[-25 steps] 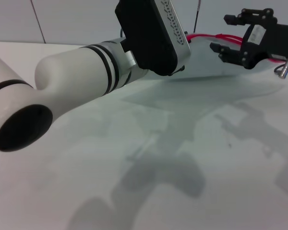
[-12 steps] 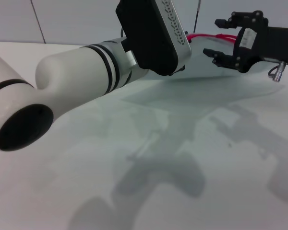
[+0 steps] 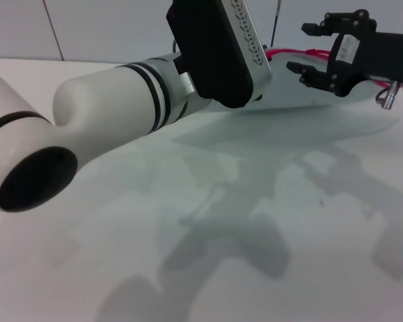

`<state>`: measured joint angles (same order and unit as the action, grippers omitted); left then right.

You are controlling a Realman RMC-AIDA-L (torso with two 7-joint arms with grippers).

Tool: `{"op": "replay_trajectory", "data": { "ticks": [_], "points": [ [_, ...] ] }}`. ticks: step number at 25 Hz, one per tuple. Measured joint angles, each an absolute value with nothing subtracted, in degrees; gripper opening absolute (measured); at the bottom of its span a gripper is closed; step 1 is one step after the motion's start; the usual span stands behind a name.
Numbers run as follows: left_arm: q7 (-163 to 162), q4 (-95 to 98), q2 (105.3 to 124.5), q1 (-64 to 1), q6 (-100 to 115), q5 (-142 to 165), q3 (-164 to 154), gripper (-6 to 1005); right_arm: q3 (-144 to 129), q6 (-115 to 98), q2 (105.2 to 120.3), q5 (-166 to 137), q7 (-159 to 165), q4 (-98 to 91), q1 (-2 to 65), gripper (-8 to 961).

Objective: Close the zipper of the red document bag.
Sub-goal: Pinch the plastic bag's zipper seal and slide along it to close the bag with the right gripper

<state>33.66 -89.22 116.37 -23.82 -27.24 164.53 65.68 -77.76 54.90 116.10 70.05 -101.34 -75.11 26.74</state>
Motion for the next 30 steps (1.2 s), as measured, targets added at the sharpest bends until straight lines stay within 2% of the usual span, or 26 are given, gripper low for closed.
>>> {"op": "replay_trajectory", "data": {
  "ticks": [14,25,30],
  "points": [
    [33.89,-89.25,116.38,-23.77,-27.24,164.53,65.65,69,-77.87,54.14,116.05,69.93,-101.34,-73.03,27.54,466],
    [34.30,-89.24,116.45,-23.50,-27.24,164.53,65.65,71,-77.36,53.57,115.94,69.40,-101.34,-71.96,27.96,341],
    [34.29,-89.28,116.46,-23.49,-27.24,164.53,65.65,72,-77.58,53.58,116.00,67.62,-101.34,-71.57,28.23,326]
  ]
}}
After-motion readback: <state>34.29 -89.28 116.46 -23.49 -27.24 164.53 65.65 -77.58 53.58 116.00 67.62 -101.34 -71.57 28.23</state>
